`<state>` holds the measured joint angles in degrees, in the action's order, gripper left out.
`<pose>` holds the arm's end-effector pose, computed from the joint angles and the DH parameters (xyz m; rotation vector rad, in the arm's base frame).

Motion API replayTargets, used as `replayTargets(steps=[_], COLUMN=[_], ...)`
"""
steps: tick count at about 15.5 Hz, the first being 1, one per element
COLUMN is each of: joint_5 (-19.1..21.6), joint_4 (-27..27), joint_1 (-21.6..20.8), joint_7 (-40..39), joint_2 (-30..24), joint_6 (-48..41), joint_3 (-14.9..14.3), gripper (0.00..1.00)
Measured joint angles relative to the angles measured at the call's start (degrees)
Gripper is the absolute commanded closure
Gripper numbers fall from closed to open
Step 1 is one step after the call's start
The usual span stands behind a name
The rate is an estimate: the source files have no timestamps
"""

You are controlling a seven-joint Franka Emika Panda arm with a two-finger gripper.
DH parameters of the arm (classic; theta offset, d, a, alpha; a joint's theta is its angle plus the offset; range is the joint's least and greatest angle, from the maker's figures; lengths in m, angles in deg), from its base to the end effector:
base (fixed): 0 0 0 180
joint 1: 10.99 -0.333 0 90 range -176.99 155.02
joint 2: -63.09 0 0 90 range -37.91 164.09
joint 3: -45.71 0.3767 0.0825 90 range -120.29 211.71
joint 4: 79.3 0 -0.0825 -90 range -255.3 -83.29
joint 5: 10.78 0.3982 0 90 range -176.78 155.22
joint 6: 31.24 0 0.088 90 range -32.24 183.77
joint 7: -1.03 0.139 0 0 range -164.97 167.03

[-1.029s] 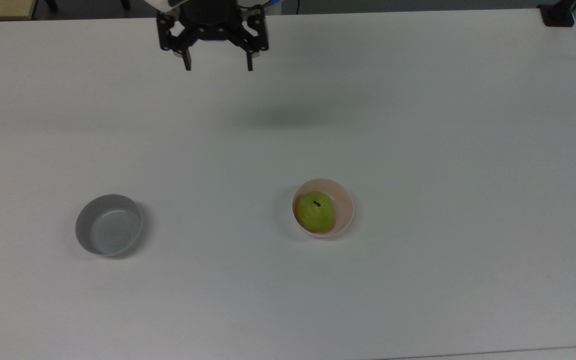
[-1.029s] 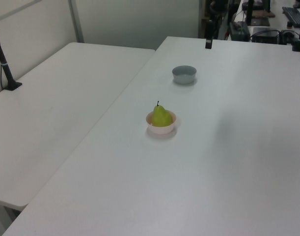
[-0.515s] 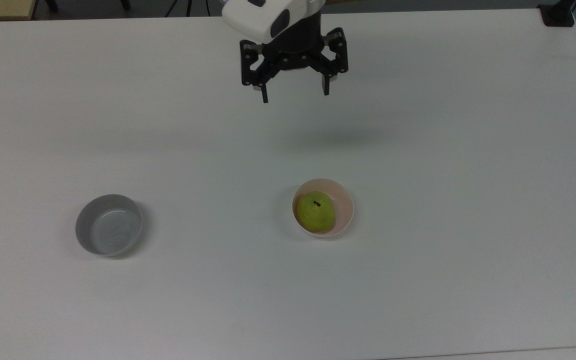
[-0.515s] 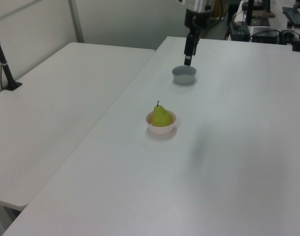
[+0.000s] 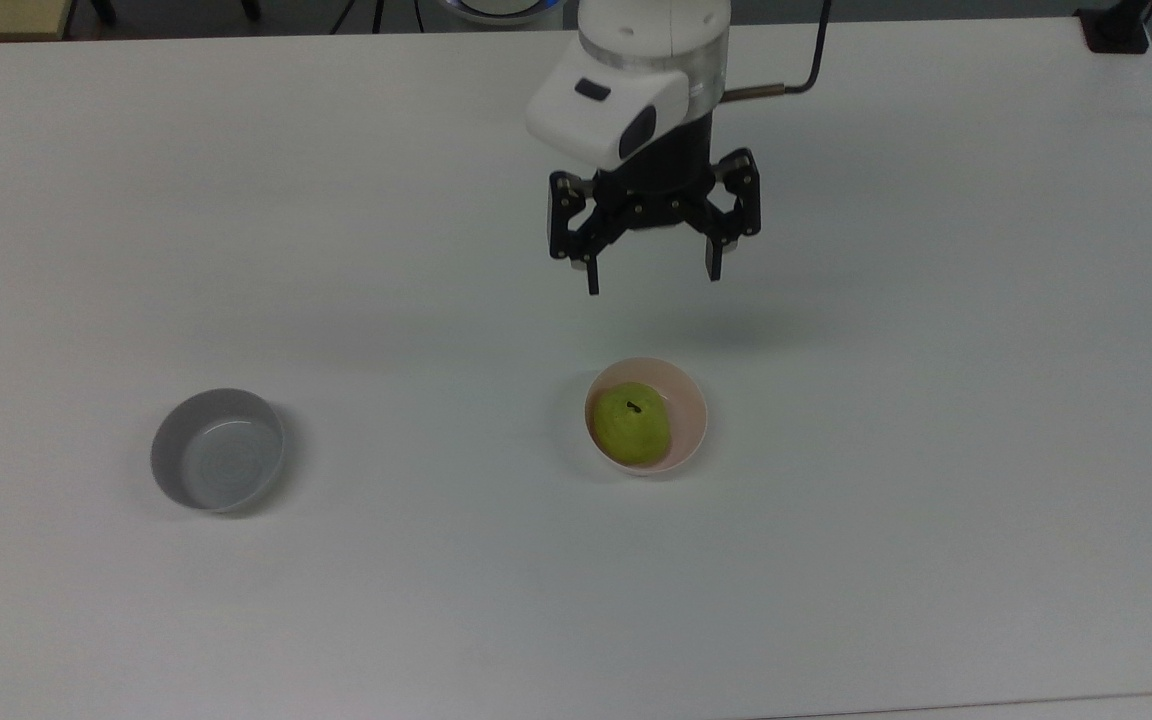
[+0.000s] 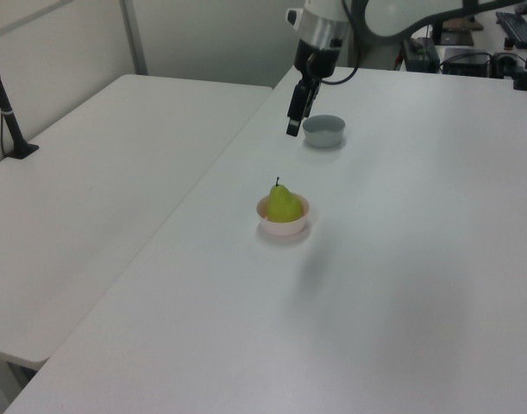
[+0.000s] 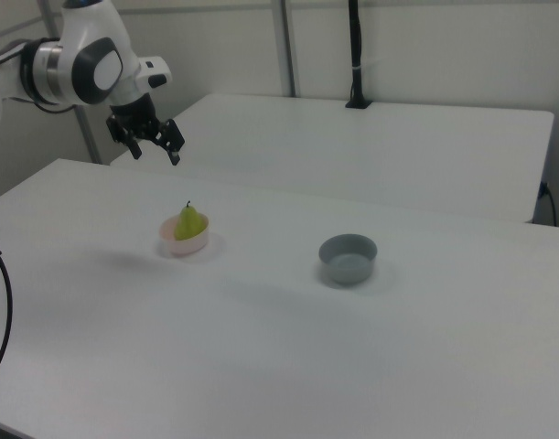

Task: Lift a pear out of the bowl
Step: 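Move the open gripper over the pink bowl holding the green pear, then lower the gripper around the pear and close on it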

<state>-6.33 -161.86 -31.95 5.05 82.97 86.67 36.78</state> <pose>0.7121 0.1766 0.5459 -3.0476 -0.1974 -0.4125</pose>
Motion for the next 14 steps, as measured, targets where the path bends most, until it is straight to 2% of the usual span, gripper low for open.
replayTargets(steps=[10, 14], joint_5=[-0.2, -0.4], joint_4=[0.2, 0.2], joint_1=[-0.2, -0.2], joint_7=[-0.4, -0.4], joint_2=[9.1, 12.0], joint_6=[0.4, 5.0], joint_3=[-0.1, -0.1], gripper=[0.00, 0.00])
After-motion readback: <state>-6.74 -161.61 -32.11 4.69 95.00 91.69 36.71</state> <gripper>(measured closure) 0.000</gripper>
